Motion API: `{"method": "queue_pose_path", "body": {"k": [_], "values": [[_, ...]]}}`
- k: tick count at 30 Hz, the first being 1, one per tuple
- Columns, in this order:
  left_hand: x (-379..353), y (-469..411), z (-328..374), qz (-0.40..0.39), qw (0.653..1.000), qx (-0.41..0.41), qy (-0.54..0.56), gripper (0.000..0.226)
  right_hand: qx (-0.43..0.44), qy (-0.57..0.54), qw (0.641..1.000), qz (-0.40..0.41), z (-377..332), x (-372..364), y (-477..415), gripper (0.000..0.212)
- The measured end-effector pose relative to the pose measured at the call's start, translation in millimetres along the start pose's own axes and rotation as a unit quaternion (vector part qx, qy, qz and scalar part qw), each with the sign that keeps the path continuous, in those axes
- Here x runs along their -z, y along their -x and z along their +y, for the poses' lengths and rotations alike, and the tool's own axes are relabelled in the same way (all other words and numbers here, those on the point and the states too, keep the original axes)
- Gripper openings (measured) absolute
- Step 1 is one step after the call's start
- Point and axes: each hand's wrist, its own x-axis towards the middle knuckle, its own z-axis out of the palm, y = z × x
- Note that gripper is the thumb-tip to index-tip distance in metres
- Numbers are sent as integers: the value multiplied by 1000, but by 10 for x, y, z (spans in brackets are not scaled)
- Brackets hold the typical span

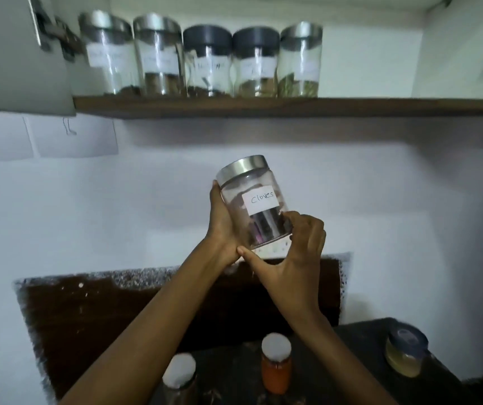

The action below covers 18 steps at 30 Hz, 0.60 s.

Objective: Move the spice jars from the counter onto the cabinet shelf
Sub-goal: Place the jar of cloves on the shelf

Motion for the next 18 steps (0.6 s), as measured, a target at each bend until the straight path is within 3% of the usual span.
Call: {"method": "queue_pose_path", "body": {"k": [8, 13, 16, 18], "values": [[-709, -262, 756, -52, 975, -134, -167, 78, 41, -21, 996, 78, -152, 75, -985, 73], [-1073, -471, 995, -99, 953, -176, -226, 80, 21, -36, 994, 97, -110, 131, -1480, 89], [-1247, -537, 1022, -91, 915, -246, -307, 62, 6, -18, 994, 105, -12, 169, -1742, 90], [-1266, -594, 1005, -50, 846, -363, -388, 46, -8, -4, 993, 115, 65, 219, -1920, 89]]}}
